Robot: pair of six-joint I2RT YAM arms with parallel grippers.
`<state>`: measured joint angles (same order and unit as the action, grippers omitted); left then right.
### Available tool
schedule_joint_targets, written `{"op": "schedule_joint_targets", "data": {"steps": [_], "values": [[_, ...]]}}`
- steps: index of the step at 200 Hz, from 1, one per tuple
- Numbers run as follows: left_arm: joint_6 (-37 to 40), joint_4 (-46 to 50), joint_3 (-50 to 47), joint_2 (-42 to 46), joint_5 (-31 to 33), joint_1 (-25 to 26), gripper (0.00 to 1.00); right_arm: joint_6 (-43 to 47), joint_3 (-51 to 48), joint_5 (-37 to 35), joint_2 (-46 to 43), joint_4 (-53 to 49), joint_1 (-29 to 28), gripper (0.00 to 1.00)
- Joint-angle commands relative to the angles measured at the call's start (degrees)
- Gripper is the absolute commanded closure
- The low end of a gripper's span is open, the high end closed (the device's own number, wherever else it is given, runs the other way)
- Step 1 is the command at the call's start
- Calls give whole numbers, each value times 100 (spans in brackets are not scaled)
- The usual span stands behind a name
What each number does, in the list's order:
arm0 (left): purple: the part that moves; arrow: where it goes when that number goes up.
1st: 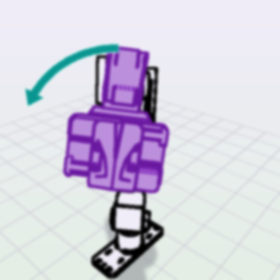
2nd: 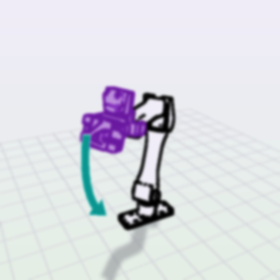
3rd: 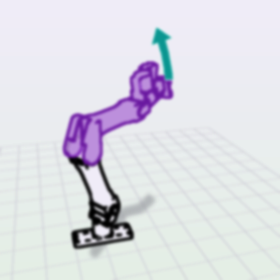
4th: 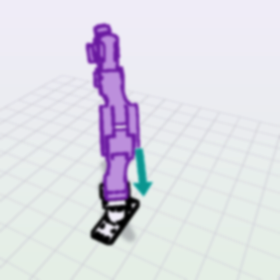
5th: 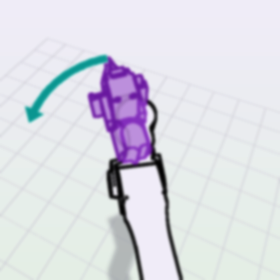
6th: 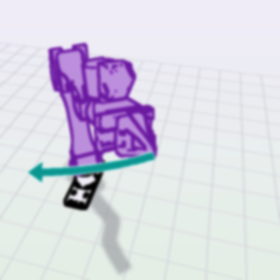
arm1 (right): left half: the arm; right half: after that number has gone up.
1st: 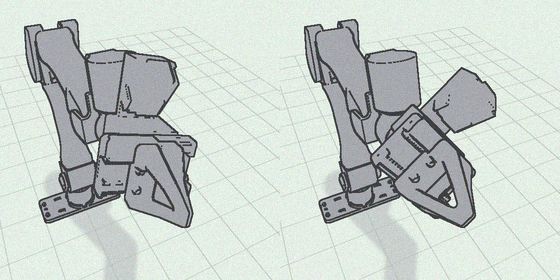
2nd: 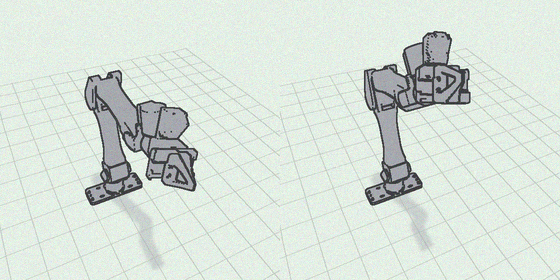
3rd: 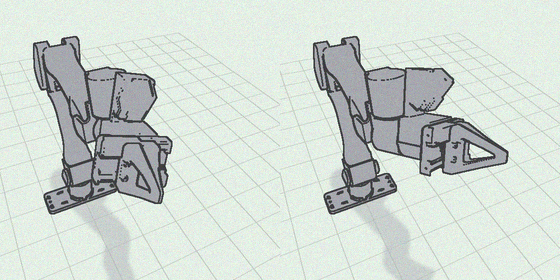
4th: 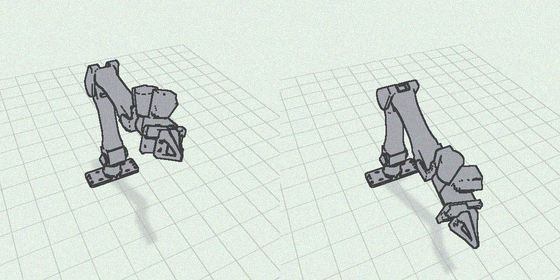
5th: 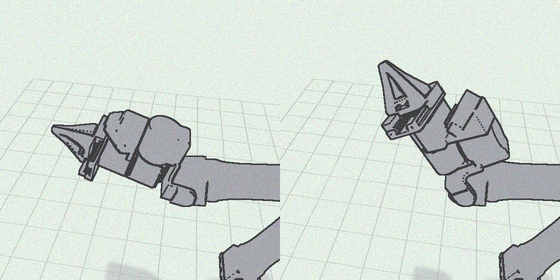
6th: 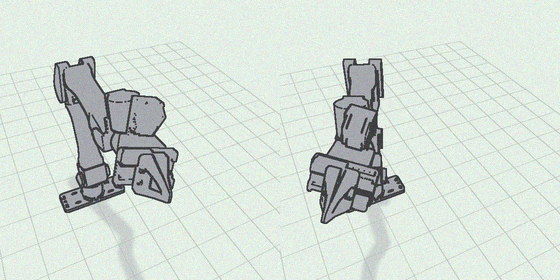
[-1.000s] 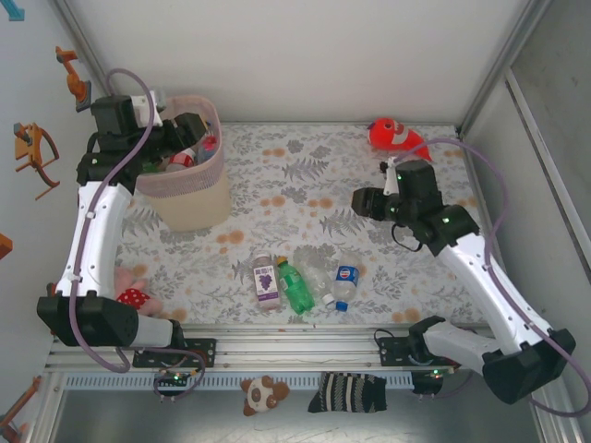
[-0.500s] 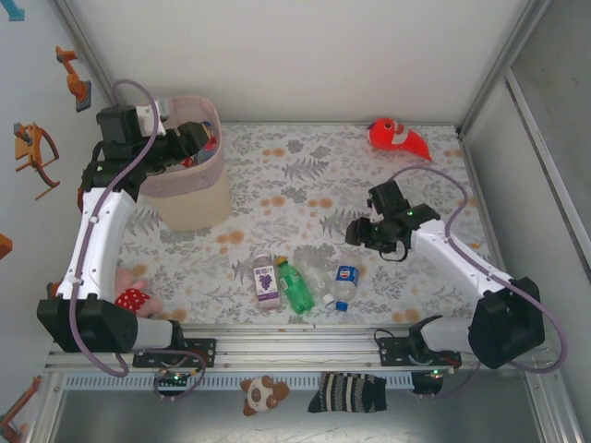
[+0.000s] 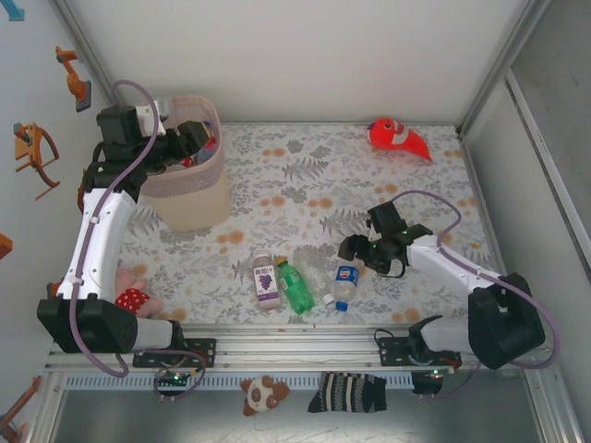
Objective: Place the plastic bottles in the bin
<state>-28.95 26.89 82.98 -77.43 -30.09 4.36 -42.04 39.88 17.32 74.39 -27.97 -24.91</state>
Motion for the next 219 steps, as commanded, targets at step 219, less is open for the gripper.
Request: {"op": "schedule_joint_targets", "data": {"steps": [219], "values": [[-181,-977,-386,98,-650,20,38,303,273,-840,-13,119,-38,42]]}}
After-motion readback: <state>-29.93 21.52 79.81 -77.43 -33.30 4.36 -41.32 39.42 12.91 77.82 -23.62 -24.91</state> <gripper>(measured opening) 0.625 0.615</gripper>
